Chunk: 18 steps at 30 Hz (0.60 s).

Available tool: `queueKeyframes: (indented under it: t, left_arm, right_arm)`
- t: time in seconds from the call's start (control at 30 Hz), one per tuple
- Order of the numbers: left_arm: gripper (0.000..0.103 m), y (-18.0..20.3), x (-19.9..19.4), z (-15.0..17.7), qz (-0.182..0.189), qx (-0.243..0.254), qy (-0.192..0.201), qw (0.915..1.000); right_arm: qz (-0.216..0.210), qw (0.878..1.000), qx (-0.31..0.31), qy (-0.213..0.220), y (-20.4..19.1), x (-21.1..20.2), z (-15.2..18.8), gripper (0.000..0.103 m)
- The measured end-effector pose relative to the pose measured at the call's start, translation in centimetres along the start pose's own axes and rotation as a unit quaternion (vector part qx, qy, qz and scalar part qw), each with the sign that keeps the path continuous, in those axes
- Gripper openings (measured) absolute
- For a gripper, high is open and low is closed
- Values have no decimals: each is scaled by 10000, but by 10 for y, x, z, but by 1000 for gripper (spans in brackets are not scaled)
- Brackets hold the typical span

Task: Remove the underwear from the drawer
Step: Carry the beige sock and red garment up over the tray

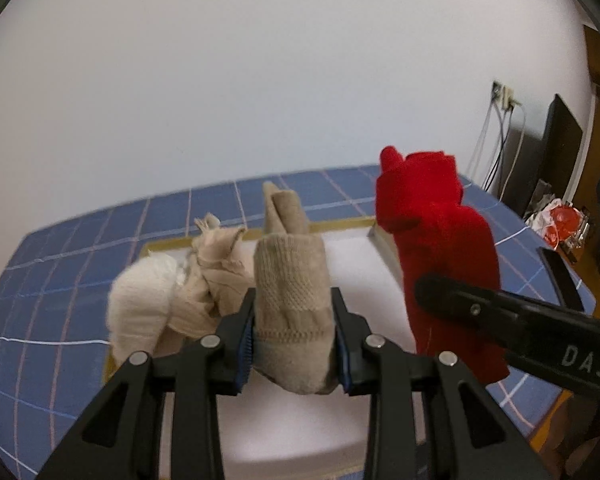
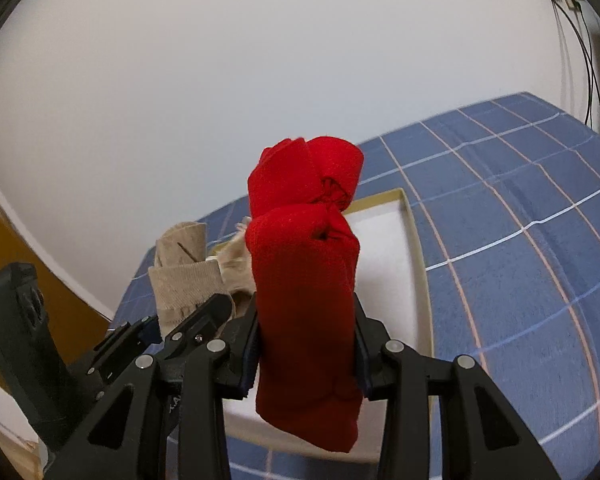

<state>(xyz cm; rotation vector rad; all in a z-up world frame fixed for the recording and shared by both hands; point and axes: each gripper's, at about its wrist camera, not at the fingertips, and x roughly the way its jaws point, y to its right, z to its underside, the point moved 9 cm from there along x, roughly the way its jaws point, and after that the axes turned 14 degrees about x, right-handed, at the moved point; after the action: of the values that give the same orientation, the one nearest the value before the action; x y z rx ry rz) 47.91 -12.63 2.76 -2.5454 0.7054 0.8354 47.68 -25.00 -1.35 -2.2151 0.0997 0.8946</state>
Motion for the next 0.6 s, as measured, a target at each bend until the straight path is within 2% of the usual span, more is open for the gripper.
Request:
queueKeyframes:
  t: [0.17,0.37,0.6]
  left_arm:
    - [32,1,32,2,18,33,-356,9994]
    - [32,6,60,7,62,87,-682,9976]
    - [32,8,73,10,67,163,-851,9962]
  right_arm:
    - [164,9993,175,-282,12,29,-9,41]
    - [167,9953,543,-789,19,65,-11,41]
    - [219,9916,644,-1103,16,96,-4,41]
